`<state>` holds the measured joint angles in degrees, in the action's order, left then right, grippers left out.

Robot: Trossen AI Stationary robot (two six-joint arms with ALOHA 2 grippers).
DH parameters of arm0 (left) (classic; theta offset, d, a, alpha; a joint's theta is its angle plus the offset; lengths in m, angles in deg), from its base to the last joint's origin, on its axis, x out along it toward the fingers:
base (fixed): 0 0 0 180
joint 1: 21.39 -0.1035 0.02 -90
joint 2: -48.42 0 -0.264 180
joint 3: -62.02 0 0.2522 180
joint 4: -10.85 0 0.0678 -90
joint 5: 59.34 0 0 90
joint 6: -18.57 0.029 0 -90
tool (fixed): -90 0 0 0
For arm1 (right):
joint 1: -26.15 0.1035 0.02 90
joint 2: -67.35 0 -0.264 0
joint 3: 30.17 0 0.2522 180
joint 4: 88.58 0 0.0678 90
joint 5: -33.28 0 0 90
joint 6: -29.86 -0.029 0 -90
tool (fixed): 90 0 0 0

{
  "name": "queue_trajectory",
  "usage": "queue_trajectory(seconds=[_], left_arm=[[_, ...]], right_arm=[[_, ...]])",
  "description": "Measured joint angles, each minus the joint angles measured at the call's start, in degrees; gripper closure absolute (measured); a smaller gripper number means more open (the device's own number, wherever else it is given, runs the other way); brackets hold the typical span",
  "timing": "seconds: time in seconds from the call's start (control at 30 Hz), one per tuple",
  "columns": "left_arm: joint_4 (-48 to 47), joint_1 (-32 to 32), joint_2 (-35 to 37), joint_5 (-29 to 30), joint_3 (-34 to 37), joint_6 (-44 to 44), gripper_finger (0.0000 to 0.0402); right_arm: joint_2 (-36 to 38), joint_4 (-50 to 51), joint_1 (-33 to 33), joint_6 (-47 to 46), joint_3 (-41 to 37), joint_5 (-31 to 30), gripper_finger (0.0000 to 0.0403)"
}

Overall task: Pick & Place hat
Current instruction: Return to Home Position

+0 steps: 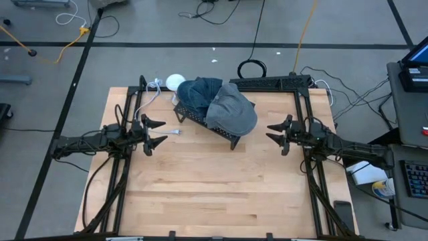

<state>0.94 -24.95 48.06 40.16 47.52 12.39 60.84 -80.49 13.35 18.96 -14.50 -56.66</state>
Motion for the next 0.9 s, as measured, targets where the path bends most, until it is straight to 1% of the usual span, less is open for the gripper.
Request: queue_trajectory(seconds=[0.53, 0.9], left_arm=[[0.58, 0.0, 0.0, 0.0, -0.09, -0.04, 0.0101], [0.6, 0.0, 0.0, 0.0, -0.11, -0.07, 0.008]], right_arm=[[-0.06, 0.04, 0.0, 0.0, 0.02, 0.0, 0.0236], [-0.06, -0.07, 0.0, 0.0, 0.0, 0.0, 0.0236]])
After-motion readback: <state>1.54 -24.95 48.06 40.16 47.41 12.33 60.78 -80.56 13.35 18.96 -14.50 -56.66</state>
